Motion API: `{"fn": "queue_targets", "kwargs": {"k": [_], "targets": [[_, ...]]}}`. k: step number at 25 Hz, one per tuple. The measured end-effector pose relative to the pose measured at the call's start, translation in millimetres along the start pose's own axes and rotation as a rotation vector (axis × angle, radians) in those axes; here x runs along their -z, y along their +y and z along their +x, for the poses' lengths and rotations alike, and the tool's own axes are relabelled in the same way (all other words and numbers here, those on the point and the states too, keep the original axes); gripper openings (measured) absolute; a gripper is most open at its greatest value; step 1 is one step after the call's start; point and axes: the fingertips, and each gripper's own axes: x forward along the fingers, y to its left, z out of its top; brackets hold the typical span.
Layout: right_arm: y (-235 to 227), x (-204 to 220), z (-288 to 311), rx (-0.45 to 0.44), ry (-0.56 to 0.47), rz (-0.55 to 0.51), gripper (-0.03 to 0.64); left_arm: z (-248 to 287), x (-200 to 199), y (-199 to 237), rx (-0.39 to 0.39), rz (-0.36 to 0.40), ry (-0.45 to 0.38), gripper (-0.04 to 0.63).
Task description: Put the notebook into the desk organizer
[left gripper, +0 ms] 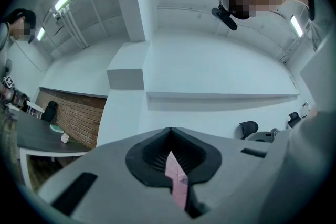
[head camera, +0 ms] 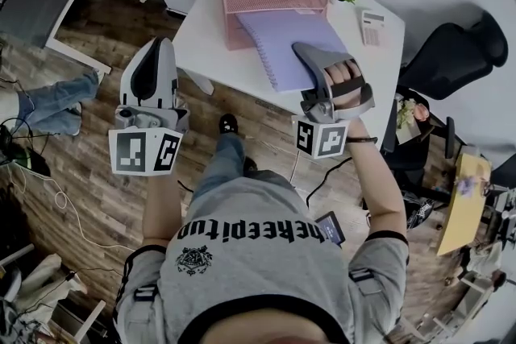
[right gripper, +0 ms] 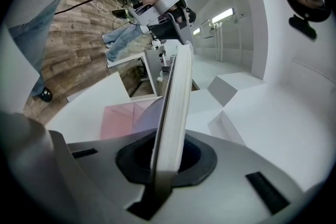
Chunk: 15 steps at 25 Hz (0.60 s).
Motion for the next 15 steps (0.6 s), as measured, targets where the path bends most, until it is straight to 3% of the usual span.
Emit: {"fn": "queue_targets", "kwargs": {"k": [15], "targets": [[8.0,-4.8,7.5,0.012,-0.015,0.022,0.032,5.1,1.0,10.6,0.000,0.004,0.004,0.005]]}}
